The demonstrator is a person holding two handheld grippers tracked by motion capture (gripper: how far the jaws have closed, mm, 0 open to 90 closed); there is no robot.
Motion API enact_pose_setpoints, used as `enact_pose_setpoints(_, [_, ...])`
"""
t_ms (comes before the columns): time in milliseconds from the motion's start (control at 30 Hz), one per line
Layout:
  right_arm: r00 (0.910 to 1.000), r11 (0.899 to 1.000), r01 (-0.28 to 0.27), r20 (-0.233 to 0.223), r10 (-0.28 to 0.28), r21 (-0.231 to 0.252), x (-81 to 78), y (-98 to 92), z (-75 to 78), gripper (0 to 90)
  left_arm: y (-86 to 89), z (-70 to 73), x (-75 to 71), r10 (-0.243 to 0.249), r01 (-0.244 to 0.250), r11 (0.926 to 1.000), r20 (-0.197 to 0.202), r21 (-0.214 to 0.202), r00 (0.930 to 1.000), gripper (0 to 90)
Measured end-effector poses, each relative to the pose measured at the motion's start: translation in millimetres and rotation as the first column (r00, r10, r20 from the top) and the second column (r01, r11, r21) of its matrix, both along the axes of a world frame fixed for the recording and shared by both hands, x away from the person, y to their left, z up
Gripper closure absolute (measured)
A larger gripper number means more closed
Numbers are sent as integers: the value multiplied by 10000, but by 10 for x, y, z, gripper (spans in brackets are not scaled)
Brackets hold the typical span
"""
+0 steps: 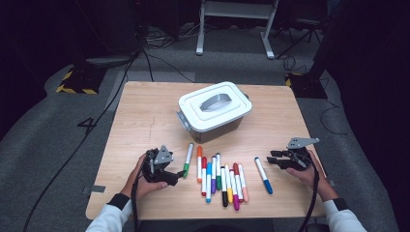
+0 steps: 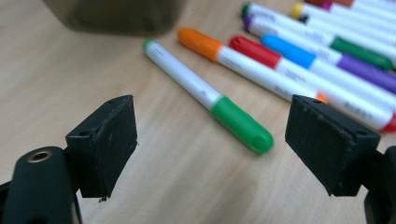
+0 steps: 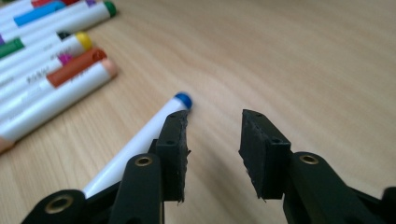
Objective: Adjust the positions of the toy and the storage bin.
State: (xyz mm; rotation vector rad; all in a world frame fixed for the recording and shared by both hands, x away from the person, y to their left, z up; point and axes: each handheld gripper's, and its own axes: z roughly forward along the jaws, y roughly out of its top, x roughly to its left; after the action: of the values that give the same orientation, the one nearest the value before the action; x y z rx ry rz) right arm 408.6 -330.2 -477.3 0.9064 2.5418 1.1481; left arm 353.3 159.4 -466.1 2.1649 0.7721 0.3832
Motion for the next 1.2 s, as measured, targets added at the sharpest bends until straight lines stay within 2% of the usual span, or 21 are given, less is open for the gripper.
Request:
enact_pose_setpoints(133, [9993, 9990, -276, -245, 268, -360, -119, 2, -130, 558, 53, 170, 76, 375, -362, 9983, 295, -457, 9989, 170])
enact_pose_setpoints(200, [9989, 9985, -386, -282, 375, -376, -160, 15, -156, 543, 75, 355, 145, 482, -424, 9954, 662, -864, 9966, 170])
enact_pose_setpoints(233, [9989, 9985, -386, -282, 375, -376, -160, 15, -156, 543, 75, 355, 145, 482, -424, 9954, 662, -864, 9966, 170])
enact_pose_setpoints(267, [9988, 9986, -424, -277, 416, -307, -194, 28, -161, 539, 65, 487, 201, 564, -455, 9920, 903, -1178, 9943, 170])
enact_pose_setpoints(300, [9988, 9986, -424, -277, 416, -307, -194, 28, -161, 539, 65, 487, 201, 564, -455, 9920, 903, -1178, 9943, 170])
enact_pose_setpoints(333, [9986, 9983, -480, -237, 472, -323, -220, 50, -162, 538, 52, 554, 235, 568, -440, 9915, 1033, -1226, 9930, 171])
enact_pose_setpoints(367, [9984, 9980, -523, -232, 515, -344, -234, 65, -162, 535, 9, 690, 329, 522, -378, 9914, 1135, -1254, 9922, 170])
enact_pose_setpoints(467, [9980, 9973, -601, -209, 593, -412, -266, 100, -161, 525, -62, 820, 449, 592, -426, 9911, 1307, -1265, 9897, 171])
enact_pose_setpoints(500, [9977, 9968, -655, -211, 646, -451, -294, 130, -159, 506, -148, 942, 595, 450, -292, 9920, 1273, -1230, 9908, 173])
enact_pose_setpoints(533, [9975, 9966, -677, -234, 666, -472, -308, 144, -157, 497, -204, 992, 670, 435, -282, 9929, 1321, -1153, 9903, 170])
enact_pose_setpoints(567, [9975, 9966, -677, -234, 666, -472, -308, 144, -157, 497, -204, 992, 670, 435, -282, 9929, 1321, -1153, 9903, 173])
enact_pose_setpoints(633, [9969, 9961, -751, -264, 739, -467, -338, 174, -156, 481, -320, 1071, 817, 428, -302, 9954, 1408, -905, 9891, 176])
enact_pose_setpoints(667, [9957, 9946, -897, -283, 883, -518, -367, 212, -154, 467, -431, 1134, 952, 418, -308, 9967, 1503, -747, 9878, 174])
enact_pose_setpoints(700, [9957, 9946, -897, -283, 883, -518, -367, 212, -154, 467, -431, 1134, 952, 418, -308, 9967, 1503, -747, 9878, 177])
enact_pose_setpoints(833, [9927, 9915, -1188, -295, 1173, -537, -409, 318, -157, 426, -670, 1207, 1226, 250, -186, 9987, 1399, -467, 9898, 180])
enact_pose_setpoints(967, [9907, 9887, -1349, -262, 1334, -653, -425, 393, -155, 411, -803, 1212, 1339, 84, -57, 9998, 1327, -204, 9911, 180])
enact_pose_setpoints(1033, [9890, 9866, -1474, -187, 1464, -697, -433, 422, -159, 411, -913, 1216, 1449, -19, 3, 9999, 1323, 119, 9912, 187])
enact_pose_setpoints(1100, [9891, 9871, -1472, -194, 1462, -626, -428, 420, -163, 411, -945, 1208, 1487, -22, 4, 9999, 1284, 144, 9917, 193])
enact_pose_setpoints(1167, [9890, 9873, -1477, -202, 1468, -593, -426, 419, -164, 411, -1000, 1181, 1560, -91, 68, 9997, 1072, 214, 9942, 222])
enact_pose_setpoints(1200, [9892, 9875, -1462, -198, 1453, -584, -425, 421, -165, 411, -1059, 1147, 1628, -245, 205, 9988, 929, 435, 9954, 252])
